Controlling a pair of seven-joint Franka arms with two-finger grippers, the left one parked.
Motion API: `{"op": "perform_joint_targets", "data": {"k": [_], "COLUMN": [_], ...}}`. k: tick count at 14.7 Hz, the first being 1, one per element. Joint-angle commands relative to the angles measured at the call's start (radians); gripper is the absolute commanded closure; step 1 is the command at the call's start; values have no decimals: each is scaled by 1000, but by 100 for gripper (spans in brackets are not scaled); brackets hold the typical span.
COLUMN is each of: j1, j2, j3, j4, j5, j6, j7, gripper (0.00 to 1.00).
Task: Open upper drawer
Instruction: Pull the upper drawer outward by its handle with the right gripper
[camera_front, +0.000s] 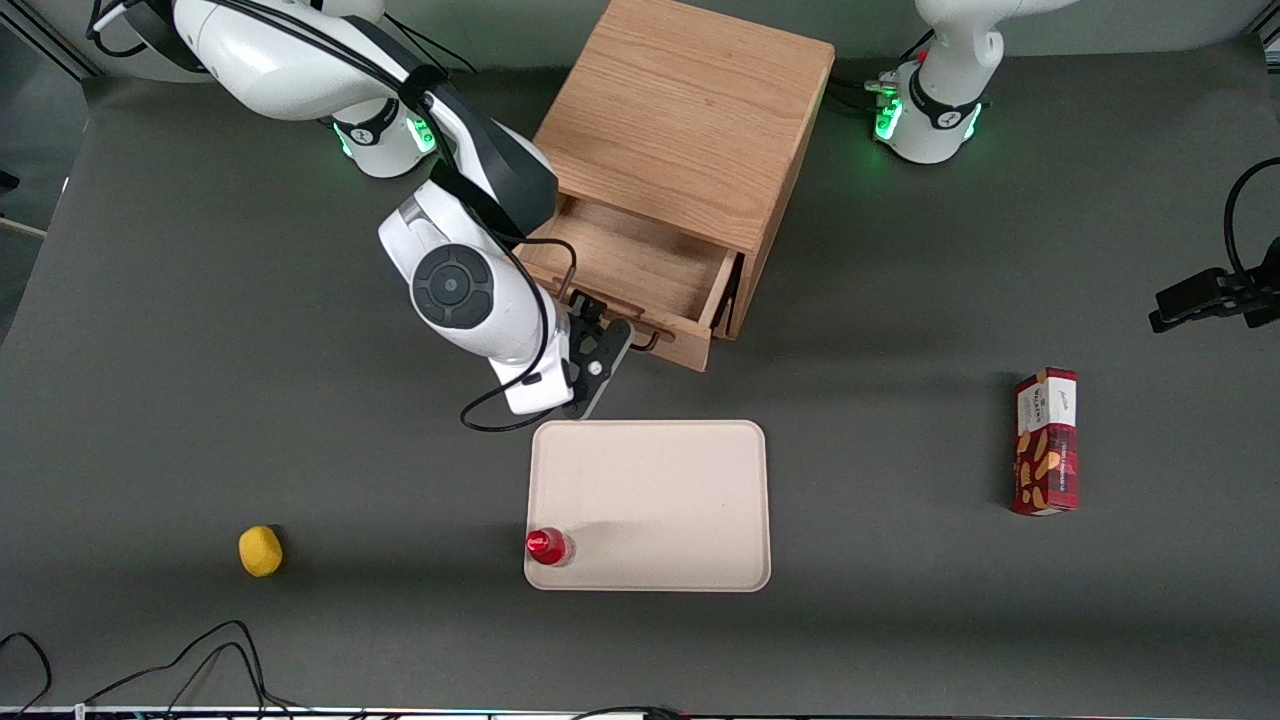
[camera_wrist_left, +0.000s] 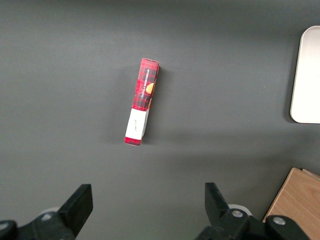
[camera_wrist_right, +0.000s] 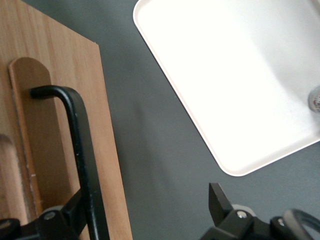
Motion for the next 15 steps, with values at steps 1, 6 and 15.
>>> {"op": "perform_joint_targets", "data": {"k": [1, 6, 15], "j1": [14, 14, 3], "j2": [27, 46, 79], "j3": [-29, -59, -101], "j4": [53, 83, 133], "j5": [-11, -13, -13], "j6": [5, 26, 54], "j7": [-30, -78, -125], "gripper": [0, 0, 0]}}
